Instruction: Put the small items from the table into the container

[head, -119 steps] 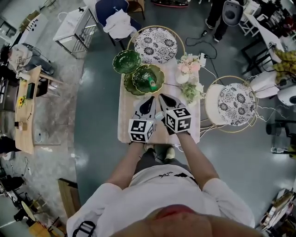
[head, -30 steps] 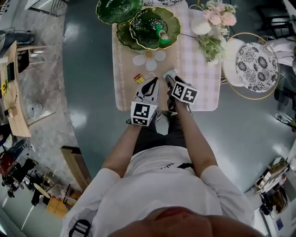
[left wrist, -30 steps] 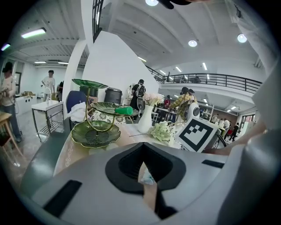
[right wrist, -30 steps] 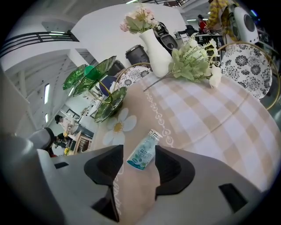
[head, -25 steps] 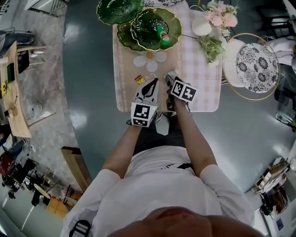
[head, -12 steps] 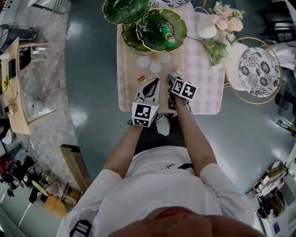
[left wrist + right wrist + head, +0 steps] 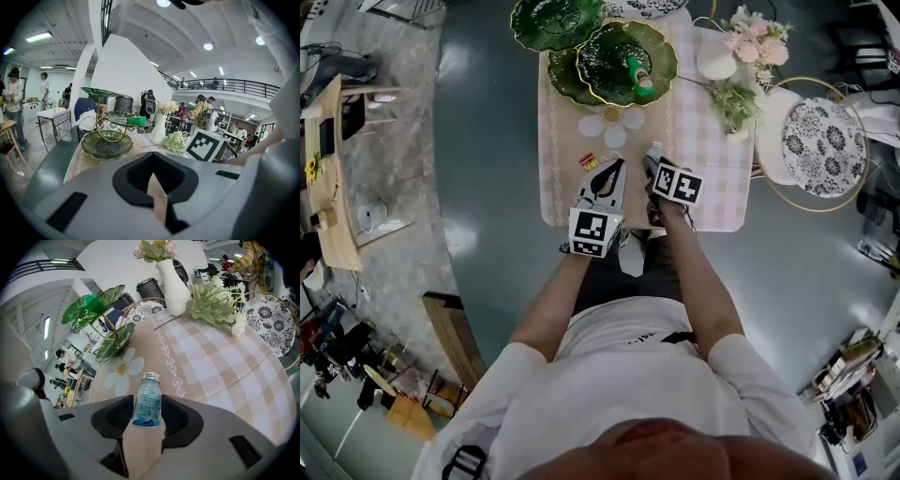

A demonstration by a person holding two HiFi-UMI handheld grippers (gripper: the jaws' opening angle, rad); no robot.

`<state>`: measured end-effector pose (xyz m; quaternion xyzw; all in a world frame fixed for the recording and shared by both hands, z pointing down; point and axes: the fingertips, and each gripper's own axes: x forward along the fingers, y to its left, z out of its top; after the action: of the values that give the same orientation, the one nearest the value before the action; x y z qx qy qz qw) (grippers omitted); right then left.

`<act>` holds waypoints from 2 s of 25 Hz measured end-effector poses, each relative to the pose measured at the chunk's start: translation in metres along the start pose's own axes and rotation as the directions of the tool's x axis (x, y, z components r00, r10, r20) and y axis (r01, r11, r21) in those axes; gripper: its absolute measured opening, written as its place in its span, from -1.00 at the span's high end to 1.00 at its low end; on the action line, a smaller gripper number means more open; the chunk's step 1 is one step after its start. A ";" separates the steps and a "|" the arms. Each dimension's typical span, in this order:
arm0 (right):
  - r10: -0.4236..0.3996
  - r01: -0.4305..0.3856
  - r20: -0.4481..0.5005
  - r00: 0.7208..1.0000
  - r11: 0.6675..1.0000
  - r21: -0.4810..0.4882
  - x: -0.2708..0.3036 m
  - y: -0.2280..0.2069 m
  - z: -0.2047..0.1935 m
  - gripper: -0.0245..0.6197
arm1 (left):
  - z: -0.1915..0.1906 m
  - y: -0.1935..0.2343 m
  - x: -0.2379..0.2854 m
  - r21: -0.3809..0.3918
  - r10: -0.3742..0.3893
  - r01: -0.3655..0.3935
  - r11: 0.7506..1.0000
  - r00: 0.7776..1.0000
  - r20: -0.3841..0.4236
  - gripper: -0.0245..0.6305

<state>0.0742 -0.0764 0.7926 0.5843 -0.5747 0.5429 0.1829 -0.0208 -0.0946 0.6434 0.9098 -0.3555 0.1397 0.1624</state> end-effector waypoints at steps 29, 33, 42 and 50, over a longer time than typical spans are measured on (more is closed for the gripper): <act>0.183 -0.171 0.149 0.972 0.981 -0.088 -0.131 0.047 0.046 0.31 | 0.066 -0.050 -0.025 0.026 0.030 -0.033 0.999 0.996 0.079 0.91; 0.218 -0.193 0.196 0.956 0.971 -0.139 -0.156 0.067 0.071 0.31 | 0.091 -0.049 -0.027 0.040 0.040 -0.044 0.998 0.992 0.116 0.91; 0.306 -0.258 0.243 0.920 0.943 -0.210 -0.181 0.106 0.109 0.31 | 0.137 -0.038 -0.025 0.062 0.054 -0.067 0.996 0.980 0.189 0.91; 0.347 -0.286 0.268 0.899 0.927 -0.244 -0.187 0.138 0.140 0.31 | 0.167 -0.017 -0.019 0.083 0.061 -0.081 0.993 0.974 0.220 0.91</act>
<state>0.0604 -0.1424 0.5299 0.5385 -0.7348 0.4083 0.0577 0.0013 -0.1372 0.4814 0.9127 -0.3969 0.0615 0.0759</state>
